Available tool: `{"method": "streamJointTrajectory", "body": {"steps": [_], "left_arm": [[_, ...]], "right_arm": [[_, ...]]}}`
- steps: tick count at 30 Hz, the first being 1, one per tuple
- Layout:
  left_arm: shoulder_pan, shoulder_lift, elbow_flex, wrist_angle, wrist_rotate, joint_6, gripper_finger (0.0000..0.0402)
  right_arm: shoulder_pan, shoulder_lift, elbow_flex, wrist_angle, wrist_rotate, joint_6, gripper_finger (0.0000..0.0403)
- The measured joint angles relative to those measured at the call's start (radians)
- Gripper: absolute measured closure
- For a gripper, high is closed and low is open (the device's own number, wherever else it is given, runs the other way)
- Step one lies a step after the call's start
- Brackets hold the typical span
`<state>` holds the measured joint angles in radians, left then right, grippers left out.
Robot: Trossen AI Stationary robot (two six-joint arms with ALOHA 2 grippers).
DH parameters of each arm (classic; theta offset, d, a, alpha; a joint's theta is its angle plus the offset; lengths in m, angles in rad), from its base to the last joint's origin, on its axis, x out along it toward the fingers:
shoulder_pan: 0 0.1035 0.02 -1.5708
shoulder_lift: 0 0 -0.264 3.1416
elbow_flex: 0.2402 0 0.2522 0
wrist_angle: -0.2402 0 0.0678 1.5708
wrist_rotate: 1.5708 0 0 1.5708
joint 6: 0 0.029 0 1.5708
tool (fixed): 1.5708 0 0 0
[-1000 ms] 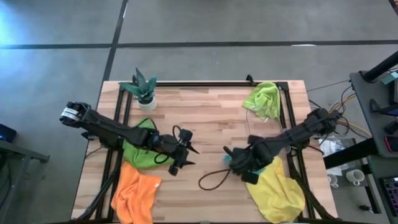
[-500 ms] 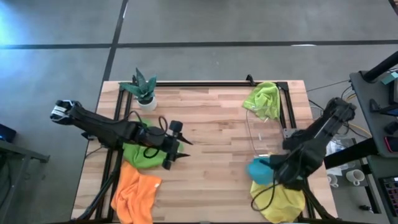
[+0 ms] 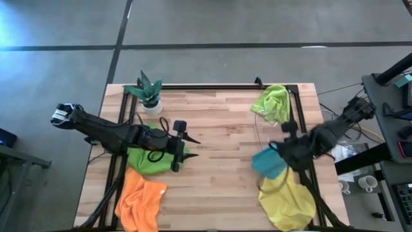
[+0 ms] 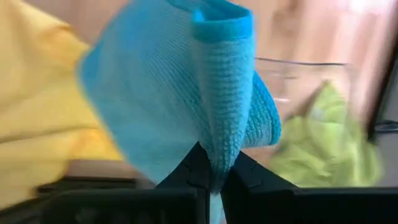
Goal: Fold microfiber towels
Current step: Put the blue microfiber cloth into the transparent bin
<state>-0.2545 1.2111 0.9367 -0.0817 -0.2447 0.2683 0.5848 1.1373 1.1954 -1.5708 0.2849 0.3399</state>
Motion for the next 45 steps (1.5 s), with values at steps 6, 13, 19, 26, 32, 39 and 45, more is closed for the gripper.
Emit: {"method": "streamJointTrajectory", "body": {"steps": [6,13,19,26,32,39,45], "left_arm": [[0.002,0.000,-0.002,-0.005,0.000,0.000,0.0207],[0.002,-0.001,-0.006,-0.018,0.000,-0.019,0.0207],[0.002,-0.001,-0.010,-0.035,0.000,-0.045,0.0207],[0.003,-0.001,-0.010,-0.034,0.000,-0.048,0.0207],[0.003,-0.002,-0.010,-0.041,0.000,-0.048,0.0207],[0.003,-0.003,-0.010,-0.045,0.000,-0.048,0.0207],[0.004,-0.004,-0.008,-0.066,0.000,-0.052,0.0207]], "right_arm": [[-0.297,-0.001,0.019,0.002,0.005,-0.321,0.0390],[-0.660,0.025,-0.019,-0.001,-0.011,-0.771,0.0390],[-0.791,0.147,-0.182,0.038,-0.008,-1.020,0.0390],[-0.795,0.282,-0.281,0.274,0.072,-1.190,0.0391],[-0.795,0.355,-0.326,0.405,0.141,-1.306,0.0391],[-0.800,0.346,-0.297,0.401,0.245,-1.324,0.0391],[-0.896,0.225,-0.287,0.299,0.218,-1.316,0.0391]]}}
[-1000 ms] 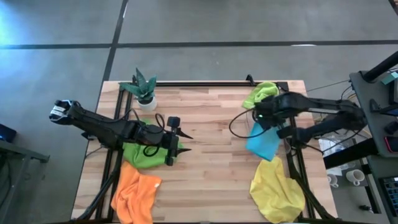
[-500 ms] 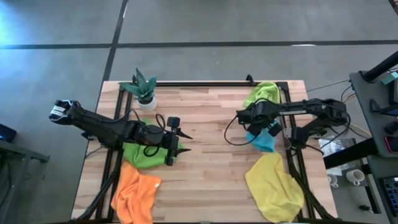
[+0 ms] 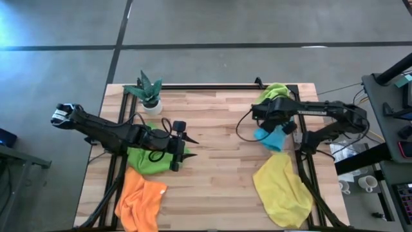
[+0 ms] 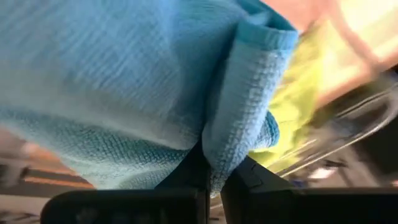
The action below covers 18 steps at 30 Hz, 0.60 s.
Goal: Fold microfiber towels
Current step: Put the blue microfiber cloth into the transparent bin
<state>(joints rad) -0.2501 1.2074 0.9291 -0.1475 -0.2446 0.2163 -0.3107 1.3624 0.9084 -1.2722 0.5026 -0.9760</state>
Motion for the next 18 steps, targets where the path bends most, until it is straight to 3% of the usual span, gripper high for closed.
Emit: {"method": "streamJointTrajectory", "body": {"steps": [6,10,18], "left_arm": [[0.000,0.000,0.000,-0.010,0.000,0.000,0.0207],[0.000,-0.001,0.002,-0.012,0.000,-0.001,0.0207],[0.000,-0.017,0.002,-0.021,0.000,-0.026,0.0207]], "right_arm": [[-0.032,-0.007,-0.060,0.039,-0.127,0.019,0.0391],[-0.010,0.064,-0.066,0.253,-0.234,0.130,0.0391],[0.023,0.253,0.133,0.587,-0.274,0.057,0.0391]]}}
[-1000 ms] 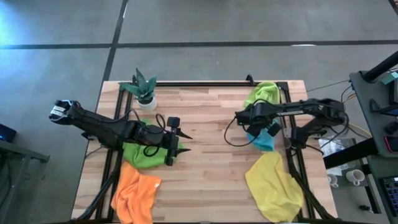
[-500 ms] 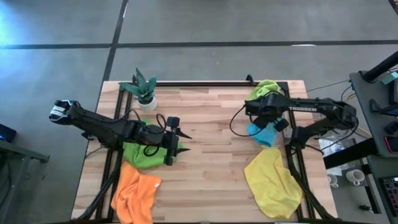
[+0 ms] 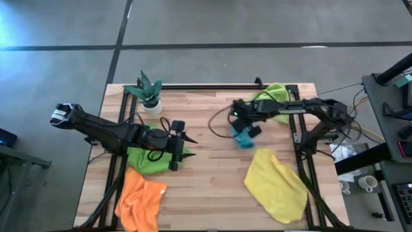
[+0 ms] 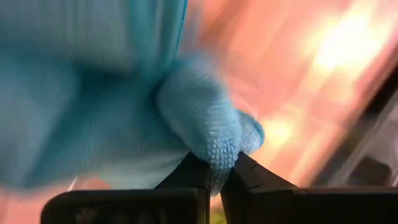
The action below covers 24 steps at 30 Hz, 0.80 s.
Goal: Fold microfiber towels
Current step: Put the blue microfiber cloth into the transparent bin
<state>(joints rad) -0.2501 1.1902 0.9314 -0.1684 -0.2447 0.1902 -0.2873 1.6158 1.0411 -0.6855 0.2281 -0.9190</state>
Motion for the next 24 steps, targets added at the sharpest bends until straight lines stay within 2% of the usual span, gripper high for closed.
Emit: {"method": "streamJointTrajectory", "body": {"steps": [5,10,13,17,21,24], "left_arm": [[-0.001,-0.002,0.000,-0.031,0.000,-0.042,0.0207],[-0.001,-0.002,-0.001,-0.101,0.000,-0.080,0.0207],[-0.001,-0.002,-0.001,-0.102,0.000,-0.080,0.0207],[0.002,0.001,-0.010,-0.047,0.000,-0.077,0.0207],[0.002,0.026,-0.066,0.096,0.000,-0.079,0.0207],[0.002,0.054,-0.118,0.235,-0.001,-0.078,0.0207]], "right_arm": [[-0.091,0.148,0.133,-0.069,0.031,-0.014,0.0391],[-0.149,0.230,0.219,-0.280,0.227,-0.013,0.0391],[-0.170,0.224,0.266,-0.292,0.302,0.013,0.0391],[-0.178,0.202,0.307,-0.270,0.279,0.054,0.0391],[-0.180,0.194,0.321,-0.260,0.131,0.093,0.0391],[-0.175,0.194,0.299,-0.253,0.130,0.063,0.0391]]}}
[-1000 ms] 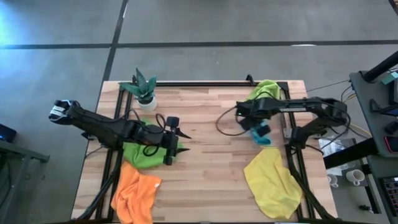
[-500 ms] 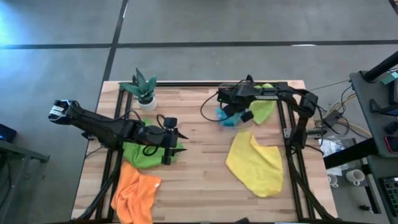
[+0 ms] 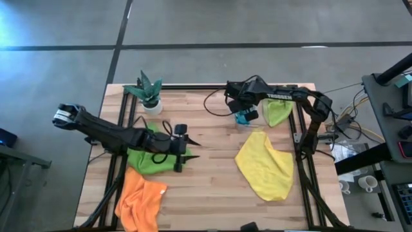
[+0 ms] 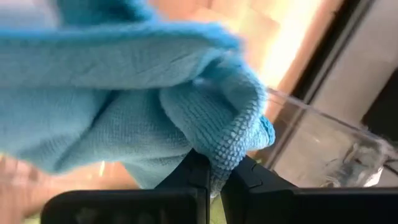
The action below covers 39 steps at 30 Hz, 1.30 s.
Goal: Fold microfiber towels
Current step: Put the blue microfiber cloth into the transparent bin
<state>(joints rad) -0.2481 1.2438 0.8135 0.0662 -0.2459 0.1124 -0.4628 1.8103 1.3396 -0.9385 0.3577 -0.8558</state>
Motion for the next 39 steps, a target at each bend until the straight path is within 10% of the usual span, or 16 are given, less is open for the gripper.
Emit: {"method": "streamJointTrajectory", "body": {"steps": [16,29,39], "left_arm": [[0.116,0.336,0.083,0.213,-0.064,0.103,0.0207],[0.129,0.305,0.063,0.203,-0.065,0.097,0.0207],[0.151,0.303,0.063,0.203,-0.065,0.104,0.0207]], "right_arm": [[-0.087,-0.004,-0.048,0.016,0.310,-0.369,0.0391],[-0.141,0.078,-0.241,0.437,0.272,-0.647,0.0391],[-0.142,0.041,-0.187,0.475,0.230,-0.558,0.0387]]}}
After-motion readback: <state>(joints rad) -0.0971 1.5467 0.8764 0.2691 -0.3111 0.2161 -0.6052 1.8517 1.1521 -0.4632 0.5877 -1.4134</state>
